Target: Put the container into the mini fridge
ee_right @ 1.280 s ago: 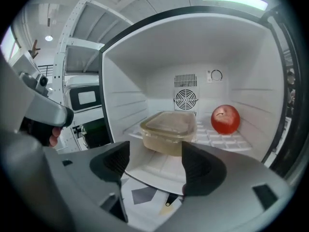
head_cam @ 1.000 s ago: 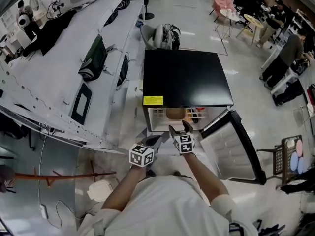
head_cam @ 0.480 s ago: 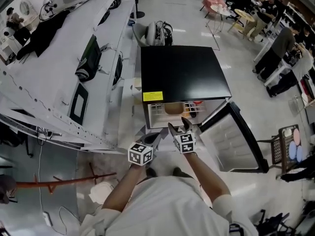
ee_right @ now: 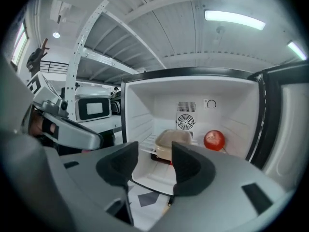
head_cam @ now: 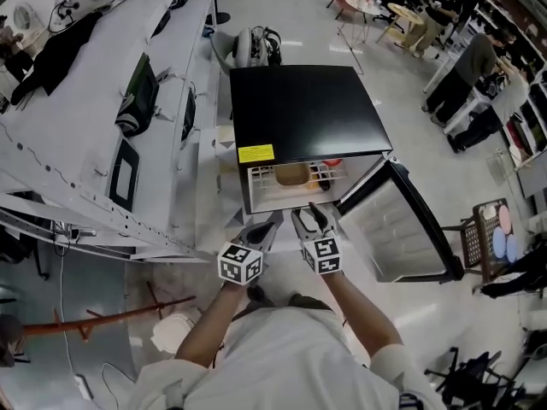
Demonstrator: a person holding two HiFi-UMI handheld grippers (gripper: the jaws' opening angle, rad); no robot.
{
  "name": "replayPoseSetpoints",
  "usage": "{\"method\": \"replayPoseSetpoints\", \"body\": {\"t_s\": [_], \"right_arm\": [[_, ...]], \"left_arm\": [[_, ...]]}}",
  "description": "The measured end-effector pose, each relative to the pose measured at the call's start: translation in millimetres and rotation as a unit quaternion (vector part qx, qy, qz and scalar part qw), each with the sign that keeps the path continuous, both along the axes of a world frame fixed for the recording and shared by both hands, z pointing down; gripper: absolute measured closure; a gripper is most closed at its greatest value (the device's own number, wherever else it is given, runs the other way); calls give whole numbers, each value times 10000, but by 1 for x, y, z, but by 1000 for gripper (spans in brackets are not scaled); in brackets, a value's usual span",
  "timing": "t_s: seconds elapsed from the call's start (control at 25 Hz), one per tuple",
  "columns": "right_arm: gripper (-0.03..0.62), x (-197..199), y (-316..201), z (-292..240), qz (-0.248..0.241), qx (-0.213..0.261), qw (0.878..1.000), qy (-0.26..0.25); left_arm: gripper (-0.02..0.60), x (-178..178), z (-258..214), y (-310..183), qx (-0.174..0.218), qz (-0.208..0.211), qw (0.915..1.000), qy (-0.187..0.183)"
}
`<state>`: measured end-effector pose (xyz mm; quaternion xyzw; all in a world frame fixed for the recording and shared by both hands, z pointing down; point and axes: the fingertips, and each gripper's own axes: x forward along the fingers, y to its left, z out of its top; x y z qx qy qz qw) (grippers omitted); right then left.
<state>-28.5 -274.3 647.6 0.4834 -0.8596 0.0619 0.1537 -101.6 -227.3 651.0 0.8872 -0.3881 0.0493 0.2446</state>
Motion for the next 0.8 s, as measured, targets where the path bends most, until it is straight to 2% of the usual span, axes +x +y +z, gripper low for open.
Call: {"method": "replayPoseSetpoints", "body": {"t_s": [0.08,0.32,0.56,0.8], "right_arm": [[389,1,11,-8,-116,88,9999,-33],[480,10,50,-28,-522,189,9982,-225],[547,34,88,-37,-687,227,9967,-381],[574,62,129,-47,-765,281,9953,-517]], "left_arm": [[577,2,-6,5,126,-62,9999,-49],[577,13,-27,28,384,-320,9986,-197],[577,36,-37,63,413,-466,9978,-245],[578,62,-43,108,323,-609,9975,-165]]}}
